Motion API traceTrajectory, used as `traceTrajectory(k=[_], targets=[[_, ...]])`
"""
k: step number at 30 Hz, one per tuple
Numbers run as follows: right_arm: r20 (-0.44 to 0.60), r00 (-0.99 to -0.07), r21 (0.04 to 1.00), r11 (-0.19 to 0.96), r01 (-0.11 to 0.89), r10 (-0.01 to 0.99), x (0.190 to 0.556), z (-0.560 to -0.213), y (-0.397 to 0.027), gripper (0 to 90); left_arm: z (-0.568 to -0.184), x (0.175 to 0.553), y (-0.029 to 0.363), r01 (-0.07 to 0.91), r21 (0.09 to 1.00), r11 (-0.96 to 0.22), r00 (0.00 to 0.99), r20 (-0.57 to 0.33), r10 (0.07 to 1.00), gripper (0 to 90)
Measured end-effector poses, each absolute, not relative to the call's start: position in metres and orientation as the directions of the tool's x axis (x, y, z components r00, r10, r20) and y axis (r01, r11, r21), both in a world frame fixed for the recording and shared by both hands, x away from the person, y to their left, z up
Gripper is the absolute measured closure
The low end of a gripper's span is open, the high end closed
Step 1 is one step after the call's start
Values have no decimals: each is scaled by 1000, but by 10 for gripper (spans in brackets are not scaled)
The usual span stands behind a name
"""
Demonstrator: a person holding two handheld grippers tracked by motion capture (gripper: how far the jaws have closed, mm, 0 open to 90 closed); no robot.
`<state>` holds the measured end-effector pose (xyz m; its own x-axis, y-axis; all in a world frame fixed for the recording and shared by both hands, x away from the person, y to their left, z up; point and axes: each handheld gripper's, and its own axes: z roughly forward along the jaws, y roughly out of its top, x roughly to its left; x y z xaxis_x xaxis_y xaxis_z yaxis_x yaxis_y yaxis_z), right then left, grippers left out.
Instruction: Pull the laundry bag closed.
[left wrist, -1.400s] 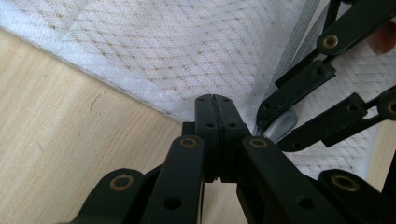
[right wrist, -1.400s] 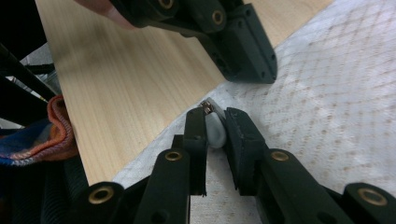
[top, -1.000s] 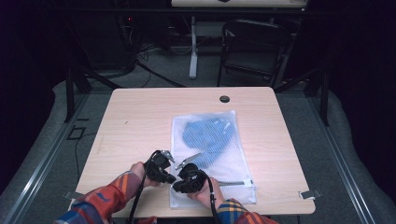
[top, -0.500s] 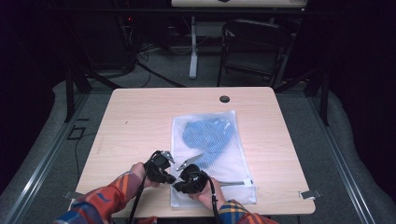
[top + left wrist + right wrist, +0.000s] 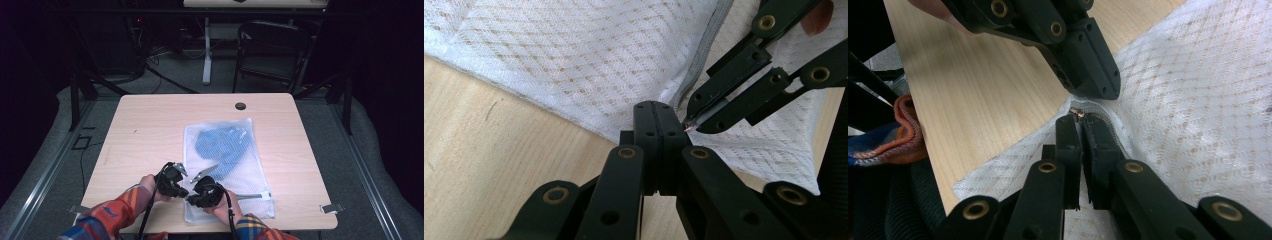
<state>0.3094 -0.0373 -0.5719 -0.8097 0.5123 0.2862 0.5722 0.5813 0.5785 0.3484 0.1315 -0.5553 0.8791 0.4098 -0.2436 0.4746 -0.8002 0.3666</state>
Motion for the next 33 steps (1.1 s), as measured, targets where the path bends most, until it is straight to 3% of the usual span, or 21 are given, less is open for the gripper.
traceTrajectory(k=[12, 33], targets=[[310, -801, 595, 553, 583, 512, 310, -575, -35, 849, -556, 348, 132, 504, 358, -786, 861, -284, 422, 900], [294, -803, 583, 568, 580, 519, 309, -572, -40, 868, -555, 345, 132, 463, 362, -809, 883, -260, 390, 900]])
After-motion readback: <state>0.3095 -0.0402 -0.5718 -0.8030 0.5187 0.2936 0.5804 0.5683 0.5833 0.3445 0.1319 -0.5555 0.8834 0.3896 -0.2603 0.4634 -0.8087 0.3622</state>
